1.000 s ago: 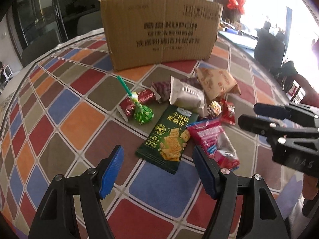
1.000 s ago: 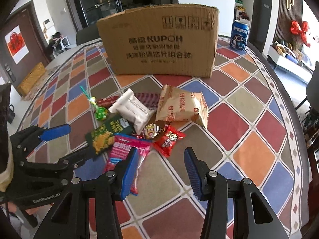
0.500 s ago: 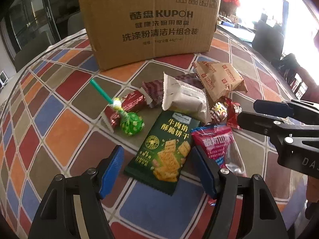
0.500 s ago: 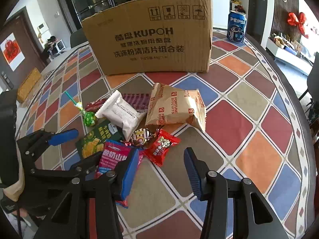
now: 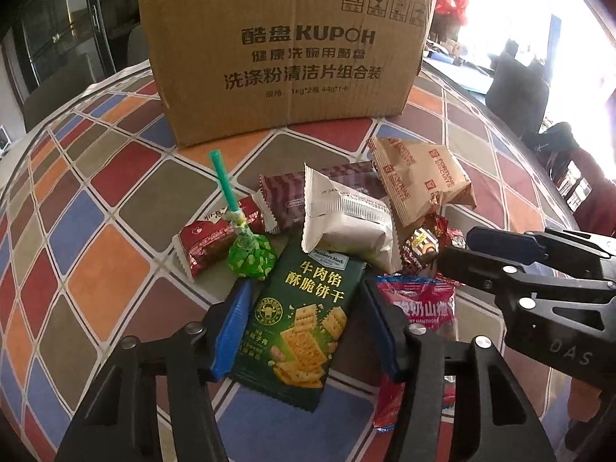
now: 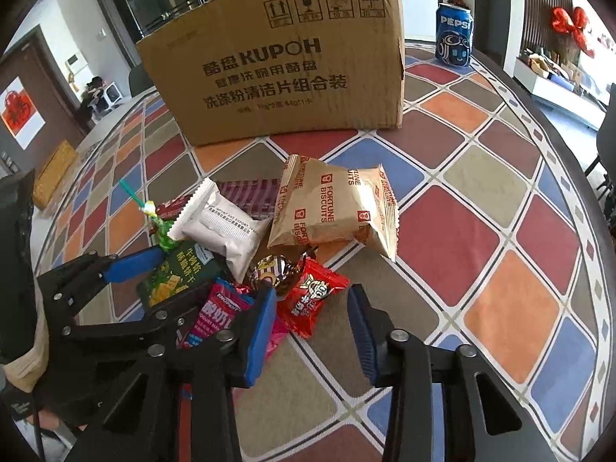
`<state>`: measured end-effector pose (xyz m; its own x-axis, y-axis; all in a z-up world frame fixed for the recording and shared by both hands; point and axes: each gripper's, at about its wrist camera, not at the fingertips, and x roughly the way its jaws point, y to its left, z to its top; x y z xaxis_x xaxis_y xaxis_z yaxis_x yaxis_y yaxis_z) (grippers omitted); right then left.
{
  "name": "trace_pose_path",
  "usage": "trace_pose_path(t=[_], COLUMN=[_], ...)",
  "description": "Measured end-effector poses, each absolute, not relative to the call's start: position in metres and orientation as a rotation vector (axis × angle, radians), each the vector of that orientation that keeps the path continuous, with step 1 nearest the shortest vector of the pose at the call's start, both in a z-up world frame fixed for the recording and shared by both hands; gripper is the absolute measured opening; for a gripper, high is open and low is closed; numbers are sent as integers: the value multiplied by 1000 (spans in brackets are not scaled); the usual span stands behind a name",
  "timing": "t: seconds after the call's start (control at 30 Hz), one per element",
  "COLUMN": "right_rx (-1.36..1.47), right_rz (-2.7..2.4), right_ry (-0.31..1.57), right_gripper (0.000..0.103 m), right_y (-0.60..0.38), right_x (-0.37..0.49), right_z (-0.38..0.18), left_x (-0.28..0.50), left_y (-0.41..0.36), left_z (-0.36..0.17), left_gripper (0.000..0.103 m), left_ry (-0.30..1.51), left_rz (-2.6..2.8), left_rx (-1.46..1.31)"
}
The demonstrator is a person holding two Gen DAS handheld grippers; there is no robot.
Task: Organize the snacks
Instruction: 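Grasp the green cracker packet with the left tool while the right tool grasps the red candy packet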
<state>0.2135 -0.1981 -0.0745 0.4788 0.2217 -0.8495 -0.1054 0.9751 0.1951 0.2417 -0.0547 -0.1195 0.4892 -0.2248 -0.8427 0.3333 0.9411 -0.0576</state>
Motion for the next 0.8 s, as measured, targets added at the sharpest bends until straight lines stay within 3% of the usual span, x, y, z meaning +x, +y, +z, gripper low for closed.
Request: trace_pose_path(t=[0.07,0.23,0.8], right_rx=[126,129,111], right_rz=[202,209,241], right_ry=[1055,1065,979], right_gripper=[36,23,20], right_y=[-198,-196,-193], right_x=[215,218,199], right_z=[-76,-79,-53], left_x=[242,241,217], left_y=[-55,-50,-39], left_z=[-119,-118,-89], left_gripper=[47,44,40], left_ry=[1003,1009,964], left_rz=[-349,-364,-340], left_rx=[119,73,-29])
